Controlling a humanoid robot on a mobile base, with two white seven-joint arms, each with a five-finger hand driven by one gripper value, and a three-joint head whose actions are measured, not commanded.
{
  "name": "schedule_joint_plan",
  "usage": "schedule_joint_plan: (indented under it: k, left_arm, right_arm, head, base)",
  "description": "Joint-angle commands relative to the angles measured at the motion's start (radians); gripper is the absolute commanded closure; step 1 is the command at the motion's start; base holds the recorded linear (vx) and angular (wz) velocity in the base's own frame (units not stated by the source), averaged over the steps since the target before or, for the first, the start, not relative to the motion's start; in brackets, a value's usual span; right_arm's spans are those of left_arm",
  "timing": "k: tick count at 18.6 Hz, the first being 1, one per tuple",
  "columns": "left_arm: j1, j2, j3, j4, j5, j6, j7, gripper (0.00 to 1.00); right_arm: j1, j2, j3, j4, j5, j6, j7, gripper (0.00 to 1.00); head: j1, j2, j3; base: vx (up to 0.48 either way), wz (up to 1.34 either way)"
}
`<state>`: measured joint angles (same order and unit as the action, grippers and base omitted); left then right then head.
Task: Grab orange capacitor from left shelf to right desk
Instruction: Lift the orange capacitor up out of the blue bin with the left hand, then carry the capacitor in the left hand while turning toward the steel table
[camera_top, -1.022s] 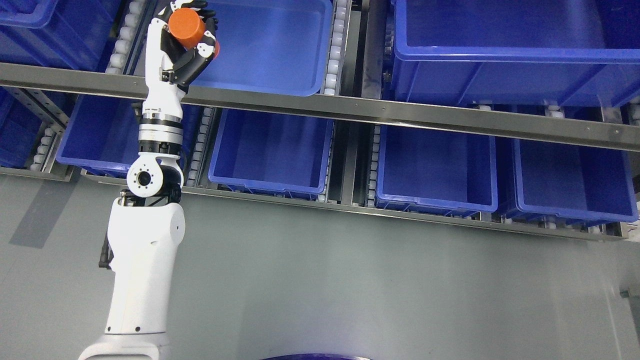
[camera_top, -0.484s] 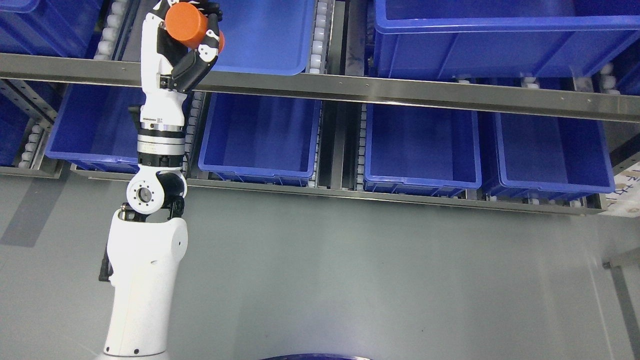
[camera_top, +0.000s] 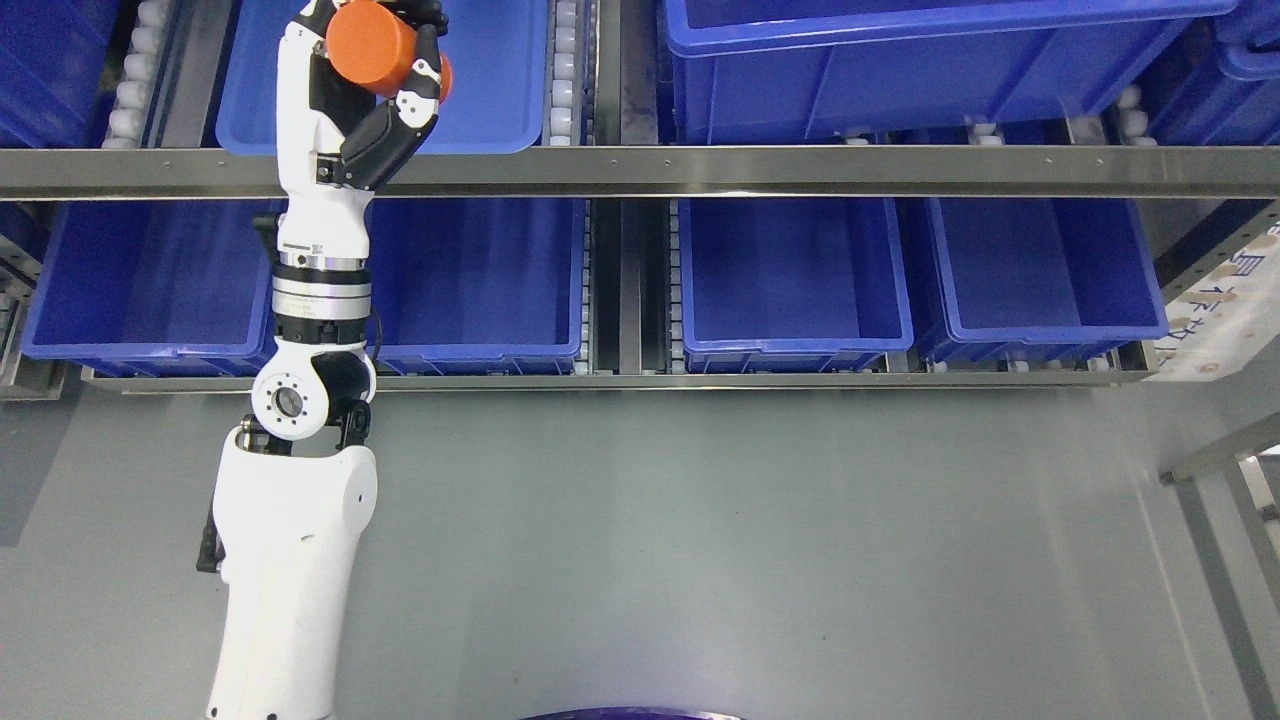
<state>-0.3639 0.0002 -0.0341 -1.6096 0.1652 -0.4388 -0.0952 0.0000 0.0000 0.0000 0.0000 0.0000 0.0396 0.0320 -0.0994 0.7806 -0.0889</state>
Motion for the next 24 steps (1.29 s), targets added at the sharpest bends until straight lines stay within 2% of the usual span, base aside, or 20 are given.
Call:
schedule_joint_plan:
  k: [1,10,16,20,24]
  left_arm:
    - [0.003,0.017,-0.098,-0.039,0.000,-0.061,0.002,0.98]
    - [0.000,0.017,-0.156,-0.041,0.000,-0.083,0.002,0.98]
    - [0.005,0.017,-0.251,-0.041,0.000,-0.103,0.006,0.97]
    - [0.078,0.017,-0.318,-0.039,0.000,-0.101,0.006,0.97]
    - [0.138,0.017,-0.319,-0.039,0.000,-0.103,0.005,0.97]
  right_arm:
    - [-0.002,-0.017,-0.011,-0.034,0.005,0.000,0.000,0.00]
    - [-0.002,-0.017,-0.011,-0.034,0.005,0.000,0.000,0.00]
    - [-0.002,-0.017,-0.011,-0.034,0.005,0.000,0.000,0.00]
    - [-0.002,-0.017,-0.011,-0.034,0.005,0.000,0.000,0.00]
    - [-0.002,-0.017,-0.011,-0.034,0.005,0.000,0.000,0.00]
  head:
    - [0.0000,0.000,0.000]
    - [0.0000,0.000,0.000]
    - [0.0000,0.000,0.000]
    - [0.0000,0.000,0.000]
    - [0.0000,0.000,0.000]
  base:
    - [-0.019,-0.22]
    - [-0.013,-0.41]
    - [0.031,-0.72]
    - [0.083,-0.69]
    - [0.109,-0.59]
